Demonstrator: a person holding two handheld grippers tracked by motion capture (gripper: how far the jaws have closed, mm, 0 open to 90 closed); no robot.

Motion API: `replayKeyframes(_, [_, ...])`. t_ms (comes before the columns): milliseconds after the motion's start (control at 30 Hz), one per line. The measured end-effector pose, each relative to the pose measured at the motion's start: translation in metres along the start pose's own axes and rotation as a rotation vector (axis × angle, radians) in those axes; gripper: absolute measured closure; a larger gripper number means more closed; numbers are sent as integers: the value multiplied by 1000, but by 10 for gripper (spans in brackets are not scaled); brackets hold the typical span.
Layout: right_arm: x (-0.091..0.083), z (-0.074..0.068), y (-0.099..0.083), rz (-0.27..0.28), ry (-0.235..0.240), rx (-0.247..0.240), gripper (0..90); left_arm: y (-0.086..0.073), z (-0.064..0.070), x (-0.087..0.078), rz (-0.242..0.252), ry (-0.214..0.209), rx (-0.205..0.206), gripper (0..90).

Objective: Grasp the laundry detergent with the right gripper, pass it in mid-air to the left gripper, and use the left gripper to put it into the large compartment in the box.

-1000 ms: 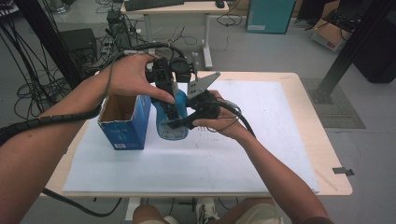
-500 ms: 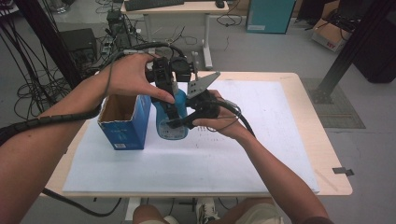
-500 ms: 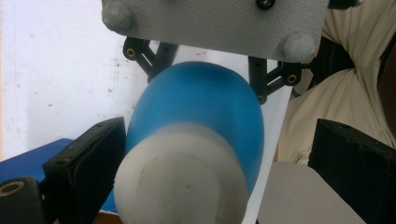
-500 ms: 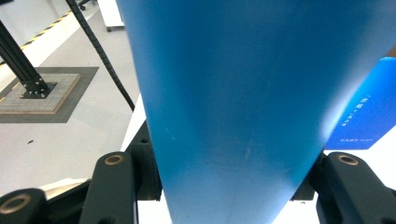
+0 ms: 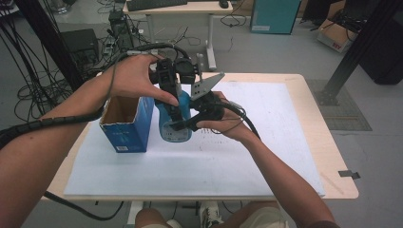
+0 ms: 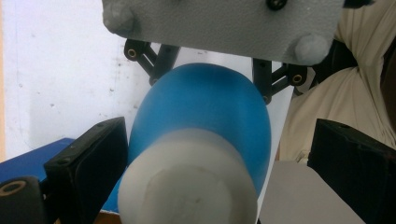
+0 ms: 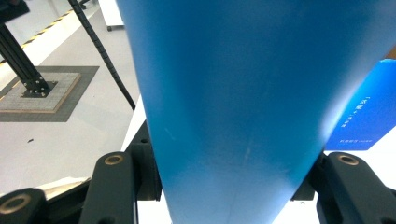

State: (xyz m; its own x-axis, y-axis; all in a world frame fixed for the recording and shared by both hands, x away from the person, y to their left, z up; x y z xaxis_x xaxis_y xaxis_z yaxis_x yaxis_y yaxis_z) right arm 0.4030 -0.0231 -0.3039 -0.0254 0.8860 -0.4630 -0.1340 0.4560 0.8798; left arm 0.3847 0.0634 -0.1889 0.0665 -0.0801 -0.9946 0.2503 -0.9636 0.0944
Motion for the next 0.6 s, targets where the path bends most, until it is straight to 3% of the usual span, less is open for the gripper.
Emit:
replayKeyframes(300, [1,-1,1,-7,-8,-15,437,0,0,2,11,4,-5,59])
replayKeyframes(600, [1,-1,1,-12,-8,-17,437,0,-1,1,-10,-3,0,58])
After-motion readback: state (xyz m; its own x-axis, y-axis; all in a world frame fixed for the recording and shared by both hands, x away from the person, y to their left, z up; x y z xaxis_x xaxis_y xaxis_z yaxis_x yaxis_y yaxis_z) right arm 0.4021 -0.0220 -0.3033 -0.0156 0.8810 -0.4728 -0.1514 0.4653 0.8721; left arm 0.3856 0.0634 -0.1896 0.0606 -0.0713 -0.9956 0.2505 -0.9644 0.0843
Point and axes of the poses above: each handheld gripper's, and its own axes: x roughly forward along the jaws, y roughly out of its top, z roughly to its right, the point moved 3 cm from there along x, roughly forward along the jaws, and after that the axes turned 6 degrees about -x, right-handed, at the moved point
